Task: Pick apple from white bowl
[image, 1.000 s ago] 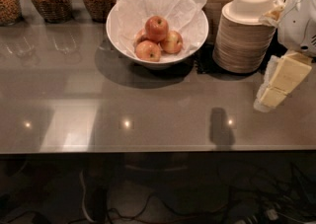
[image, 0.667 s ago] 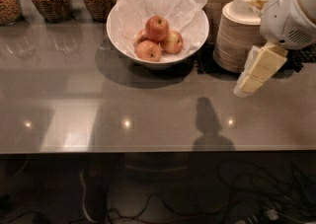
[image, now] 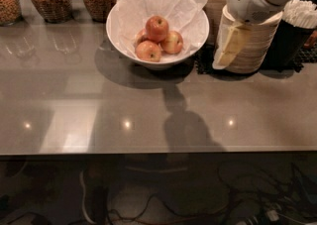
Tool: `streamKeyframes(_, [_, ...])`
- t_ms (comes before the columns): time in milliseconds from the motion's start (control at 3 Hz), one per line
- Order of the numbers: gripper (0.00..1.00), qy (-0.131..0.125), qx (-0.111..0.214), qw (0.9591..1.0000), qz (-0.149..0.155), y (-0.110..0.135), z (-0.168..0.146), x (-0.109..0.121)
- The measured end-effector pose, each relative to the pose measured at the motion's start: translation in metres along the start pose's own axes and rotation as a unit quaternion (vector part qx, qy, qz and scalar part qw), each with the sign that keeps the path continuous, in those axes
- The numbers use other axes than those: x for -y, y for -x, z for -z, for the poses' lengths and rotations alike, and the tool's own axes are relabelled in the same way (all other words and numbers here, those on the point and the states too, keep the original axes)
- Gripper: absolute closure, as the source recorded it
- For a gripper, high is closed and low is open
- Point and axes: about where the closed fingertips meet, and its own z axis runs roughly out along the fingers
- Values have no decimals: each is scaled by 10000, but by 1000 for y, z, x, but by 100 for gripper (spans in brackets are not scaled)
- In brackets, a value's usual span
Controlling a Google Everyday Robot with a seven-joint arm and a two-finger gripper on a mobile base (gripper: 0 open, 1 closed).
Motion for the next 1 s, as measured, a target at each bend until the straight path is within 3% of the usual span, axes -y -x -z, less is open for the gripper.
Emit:
streamKeyframes(333, [0,-6,-73,9974,715,11,-21,24])
streamKeyframes(667, [0,164,-111,9885,1499,37,-58,51])
streamKeyframes(1000, [0,163,-111,9885,1500,37,-58,51])
